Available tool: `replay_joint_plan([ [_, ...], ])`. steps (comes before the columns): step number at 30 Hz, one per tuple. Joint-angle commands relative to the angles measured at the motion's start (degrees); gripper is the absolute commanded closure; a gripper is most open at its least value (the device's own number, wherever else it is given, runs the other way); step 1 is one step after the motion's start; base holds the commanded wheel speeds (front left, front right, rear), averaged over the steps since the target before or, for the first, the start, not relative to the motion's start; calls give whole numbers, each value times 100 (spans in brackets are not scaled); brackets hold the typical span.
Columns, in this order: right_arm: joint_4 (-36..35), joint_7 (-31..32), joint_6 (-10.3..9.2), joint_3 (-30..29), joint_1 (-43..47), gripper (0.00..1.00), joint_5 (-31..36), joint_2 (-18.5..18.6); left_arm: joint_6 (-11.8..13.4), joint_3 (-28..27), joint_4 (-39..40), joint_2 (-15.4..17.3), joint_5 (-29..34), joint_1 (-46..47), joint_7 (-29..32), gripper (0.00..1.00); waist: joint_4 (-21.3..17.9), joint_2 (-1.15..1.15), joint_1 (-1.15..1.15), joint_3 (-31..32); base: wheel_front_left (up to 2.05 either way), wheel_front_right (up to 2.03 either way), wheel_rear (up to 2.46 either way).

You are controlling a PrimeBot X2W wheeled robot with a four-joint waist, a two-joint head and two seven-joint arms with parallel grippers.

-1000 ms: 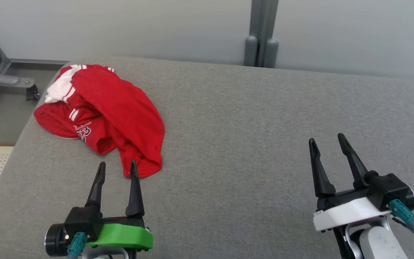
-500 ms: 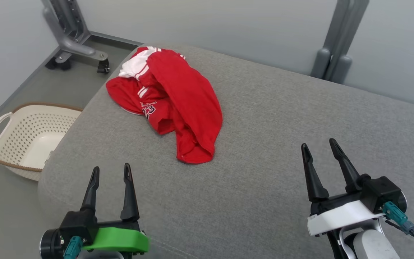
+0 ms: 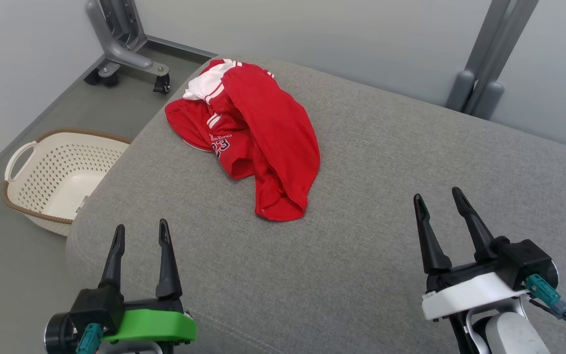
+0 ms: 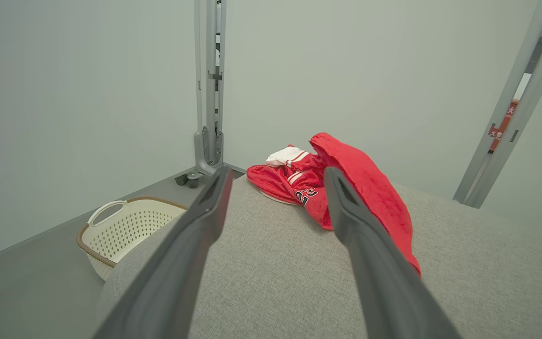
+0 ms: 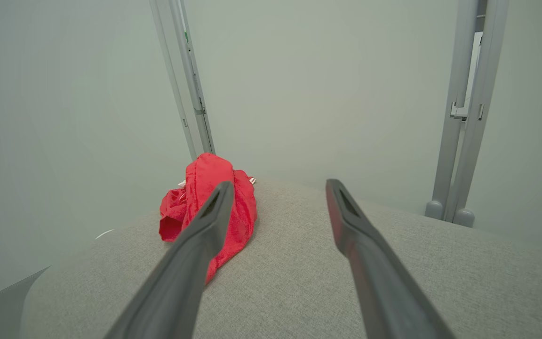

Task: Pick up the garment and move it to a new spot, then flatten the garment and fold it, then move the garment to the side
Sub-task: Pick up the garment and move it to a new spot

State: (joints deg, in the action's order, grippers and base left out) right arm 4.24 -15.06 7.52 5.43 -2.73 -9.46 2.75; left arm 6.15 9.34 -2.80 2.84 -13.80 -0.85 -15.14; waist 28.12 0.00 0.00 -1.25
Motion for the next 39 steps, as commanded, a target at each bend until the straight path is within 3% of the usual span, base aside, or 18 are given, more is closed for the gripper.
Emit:
replay_joint_plan([
  [1, -30, -18, -7, -21, -40, 0, 38, 23, 15, -37, 23, 9, -18, 24, -3, 0, -107, 0, 0, -92, 0, 0, 0],
  [8, -88, -18, -7, -177, -186, 0, 249, 26, -125, -362, 97, 9, -1, 457, -2, 0, -460, 0, 0, -518, 0, 0, 0],
  [15, -212, -18, -7, -421, -497, 0, 601, 26, -538, -909, -91, 35, 251, 1383, 1, 0, -835, 0, 0, -1208, 0, 0, 0],
  [23, -467, -18, -7, -827, -817, 0, 934, 24, -1151, -1035, -1476, 535, 297, 3001, 38, 0, -1228, 0, 0, -1993, 0, 0, 0],
  [28, -585, -18, -7, -982, -925, 0, 1111, 20, -1310, -573, -2652, 1056, 415, 4278, 874, 0, -1372, 0, 0, -2445, 0, 0, 0],
  [34, -684, -18, -7, -1171, -950, 0, 1100, 20, -1358, -238, -3827, 1286, -140, 5521, 2046, 0, -1494, 0, 0, -2825, 0, 0, 0],
  [39, -664, -18, -7, -1105, -994, 0, 1204, 21, -1323, -345, -4720, 1556, -397, 6235, 2853, 0, -1609, 0, 0, -3023, 0, 0, 0],
])
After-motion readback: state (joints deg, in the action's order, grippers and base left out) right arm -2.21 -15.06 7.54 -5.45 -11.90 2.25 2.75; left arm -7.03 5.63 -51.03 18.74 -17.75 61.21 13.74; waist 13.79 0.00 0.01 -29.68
